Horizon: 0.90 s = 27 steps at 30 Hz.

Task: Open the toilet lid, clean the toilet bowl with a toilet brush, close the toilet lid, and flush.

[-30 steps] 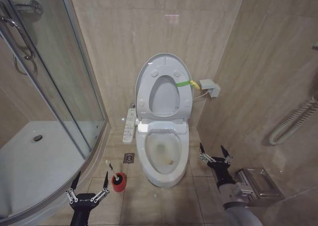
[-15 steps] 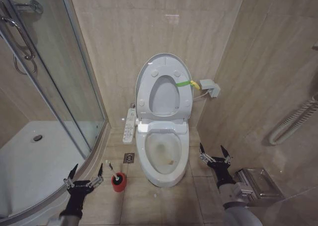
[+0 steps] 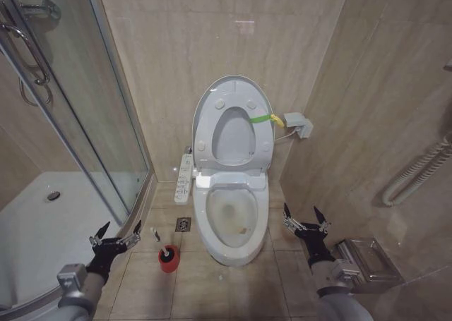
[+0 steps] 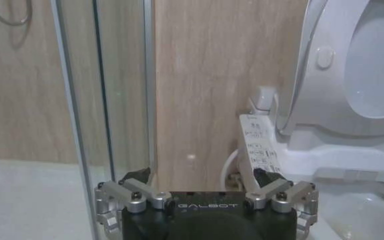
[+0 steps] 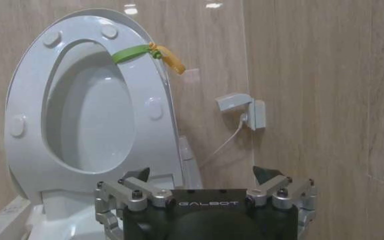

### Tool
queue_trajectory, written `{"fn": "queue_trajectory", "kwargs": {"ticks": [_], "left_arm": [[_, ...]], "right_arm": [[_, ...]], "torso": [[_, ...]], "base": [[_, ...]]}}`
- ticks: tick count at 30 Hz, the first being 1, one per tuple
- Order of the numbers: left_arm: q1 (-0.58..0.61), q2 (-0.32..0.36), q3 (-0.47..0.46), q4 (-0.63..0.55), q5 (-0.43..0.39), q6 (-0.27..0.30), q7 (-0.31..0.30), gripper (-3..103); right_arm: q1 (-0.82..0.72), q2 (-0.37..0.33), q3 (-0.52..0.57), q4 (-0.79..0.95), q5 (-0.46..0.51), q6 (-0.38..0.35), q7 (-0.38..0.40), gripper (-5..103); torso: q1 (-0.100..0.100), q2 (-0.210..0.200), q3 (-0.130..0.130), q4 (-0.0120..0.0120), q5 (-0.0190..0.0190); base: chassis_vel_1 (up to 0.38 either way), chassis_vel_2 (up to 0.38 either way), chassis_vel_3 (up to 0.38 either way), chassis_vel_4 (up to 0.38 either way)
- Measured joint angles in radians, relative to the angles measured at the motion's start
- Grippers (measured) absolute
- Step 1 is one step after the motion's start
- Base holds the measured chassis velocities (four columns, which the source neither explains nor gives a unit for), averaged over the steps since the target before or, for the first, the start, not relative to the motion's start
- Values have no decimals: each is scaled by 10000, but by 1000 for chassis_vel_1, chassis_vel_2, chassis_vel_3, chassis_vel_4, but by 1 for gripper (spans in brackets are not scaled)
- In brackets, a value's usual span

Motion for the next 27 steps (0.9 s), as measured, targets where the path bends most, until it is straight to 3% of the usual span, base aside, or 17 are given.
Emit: {"fn": "queue_trajectory", "kwargs": {"ticks": [6,8,9,12,14,16,24,26,27], "left_arm": [[-7,9,-19,-36,-2,-71,90,100],[59,-8,-29,-198,248,-713,353,100],[59,-8,-29,-198,248,-713,353,100],[227,-57,-41,-500,783,-1991,861,100],[259,-69,-43,-561,896,-2257,967,100],[362,-101,-49,-766,1236,-3076,1289,100],[399,-114,-52,-811,1340,-3323,1374,100],[412,-120,-50,-751,1322,-3555,1405,100],[441,-138,-41,-560,1267,-3952,1438,100]], "right_arm": [[0,0,0,0,0,0,0,100],[1,0,-1,0,0,0,0,100],[1,0,-1,0,0,0,0,100],[0,0,0,0,0,0,0,100],[0,0,-1,0,0,0,0,100],[0,0,-1,0,0,0,0,100],[0,0,-1,0,0,0,0,100],[0,0,-1,0,0,0,0,100],[0,0,-1,0,0,0,0,100]], "torso": [[0,0,0,1,0],[0,0,0,1,1],[0,0,0,1,1],[0,0,-1,1,2],[-1,0,-1,2,2],[0,0,-1,2,2],[0,0,-1,1,2],[0,0,0,1,3],[-1,0,-1,-2,5]], "base": [[0,0,0,0],[0,0,0,0],[0,0,0,0],[0,0,0,0],[0,0,0,0],[0,0,0,0],[0,0,0,0],[0,0,0,0],[0,0,0,0]]}}
